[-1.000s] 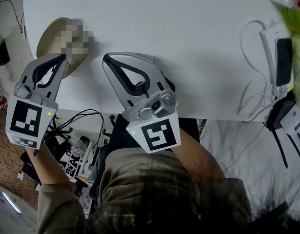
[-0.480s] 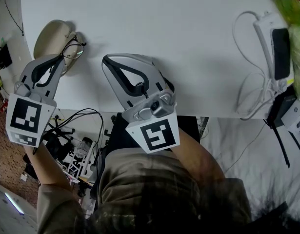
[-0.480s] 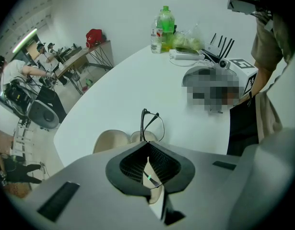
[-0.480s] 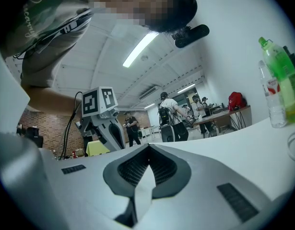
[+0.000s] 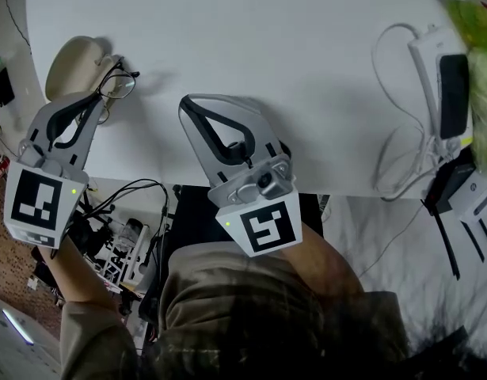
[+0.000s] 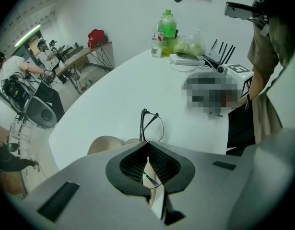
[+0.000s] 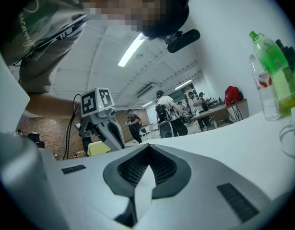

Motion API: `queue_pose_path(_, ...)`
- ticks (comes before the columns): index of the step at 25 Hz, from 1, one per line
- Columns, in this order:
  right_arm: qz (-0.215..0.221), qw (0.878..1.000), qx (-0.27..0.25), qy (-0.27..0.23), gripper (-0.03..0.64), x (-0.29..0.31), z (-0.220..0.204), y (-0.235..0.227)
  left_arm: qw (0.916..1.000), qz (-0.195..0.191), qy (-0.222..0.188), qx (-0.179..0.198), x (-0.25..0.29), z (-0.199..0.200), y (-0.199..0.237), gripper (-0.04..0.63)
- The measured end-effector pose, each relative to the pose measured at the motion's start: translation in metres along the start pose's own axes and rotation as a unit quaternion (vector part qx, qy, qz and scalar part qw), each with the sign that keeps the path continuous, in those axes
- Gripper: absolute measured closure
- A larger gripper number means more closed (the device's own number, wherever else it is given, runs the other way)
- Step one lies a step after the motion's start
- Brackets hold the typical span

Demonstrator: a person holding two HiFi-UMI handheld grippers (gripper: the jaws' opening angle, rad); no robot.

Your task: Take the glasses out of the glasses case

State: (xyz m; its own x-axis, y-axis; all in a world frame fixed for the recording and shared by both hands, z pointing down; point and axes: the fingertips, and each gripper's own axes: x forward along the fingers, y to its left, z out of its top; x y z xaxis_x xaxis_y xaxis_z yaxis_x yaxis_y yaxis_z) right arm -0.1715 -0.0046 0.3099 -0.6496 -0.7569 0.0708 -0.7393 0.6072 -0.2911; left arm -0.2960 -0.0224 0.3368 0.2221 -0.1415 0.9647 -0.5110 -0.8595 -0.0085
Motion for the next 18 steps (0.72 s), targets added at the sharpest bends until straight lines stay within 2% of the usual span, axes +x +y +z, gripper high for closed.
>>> queue_pose_path(5,0.009,1.0,-0.001,-0.006,0.604,0.0,-0.001,-0.001,1.0,0.002,-0.001,-0.006,0.004,0.001,-0.003,0.577)
queue_pose_path(10,0.012,1.0,-0.011,-0.013,0.604,0.007,0.0,-0.003,0.9999,-0.003,0.003,0.012,0.008,0.004,-0.007,0.577)
queue_pose_path(18,0.004,1.0,-0.021,-0.011,0.604,0.0,0.0,-0.013,0.9999,-0.005,-0.008,0.014,0.015,0.014,-0.018,0.577)
